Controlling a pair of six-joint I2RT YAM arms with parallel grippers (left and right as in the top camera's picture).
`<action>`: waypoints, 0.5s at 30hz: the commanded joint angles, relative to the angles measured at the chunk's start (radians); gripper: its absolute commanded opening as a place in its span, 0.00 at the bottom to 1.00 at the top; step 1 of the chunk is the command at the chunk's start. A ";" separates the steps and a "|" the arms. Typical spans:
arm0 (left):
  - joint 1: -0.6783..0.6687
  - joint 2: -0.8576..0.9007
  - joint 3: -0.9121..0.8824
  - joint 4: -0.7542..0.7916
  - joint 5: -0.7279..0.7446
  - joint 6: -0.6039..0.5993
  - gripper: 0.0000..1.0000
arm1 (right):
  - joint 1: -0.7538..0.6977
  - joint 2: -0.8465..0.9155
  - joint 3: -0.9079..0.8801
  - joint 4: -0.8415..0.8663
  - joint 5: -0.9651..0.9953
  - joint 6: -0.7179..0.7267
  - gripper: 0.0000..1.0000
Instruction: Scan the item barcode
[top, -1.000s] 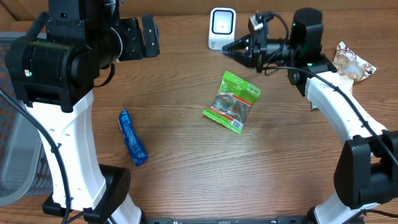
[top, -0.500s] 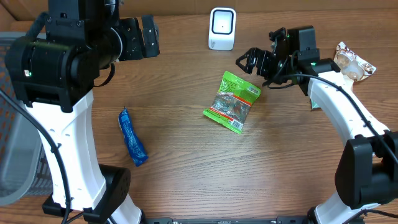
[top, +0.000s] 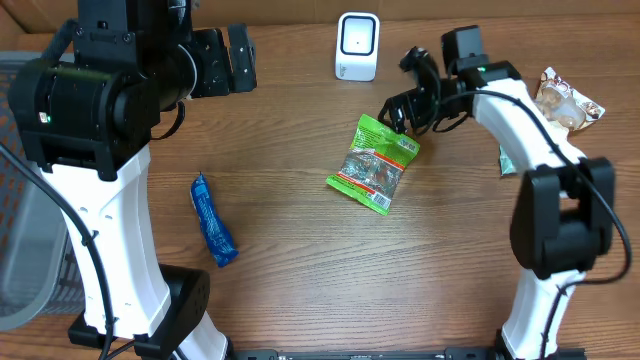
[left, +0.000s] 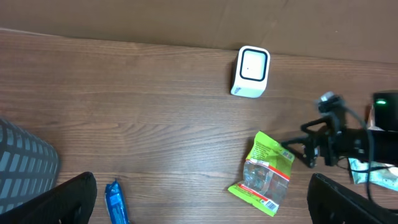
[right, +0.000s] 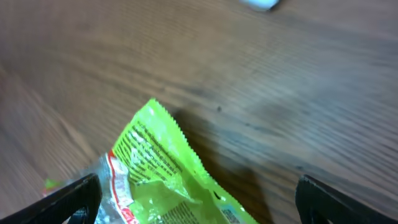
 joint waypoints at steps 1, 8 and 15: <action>-0.002 -0.002 0.001 0.002 -0.005 -0.002 1.00 | 0.020 0.046 0.039 -0.035 -0.046 -0.155 1.00; -0.002 -0.002 0.001 0.002 -0.005 -0.002 1.00 | 0.071 0.116 0.039 -0.064 -0.078 -0.206 0.99; -0.002 -0.002 0.001 0.002 -0.005 -0.002 1.00 | 0.082 0.169 0.038 -0.100 0.000 -0.211 0.91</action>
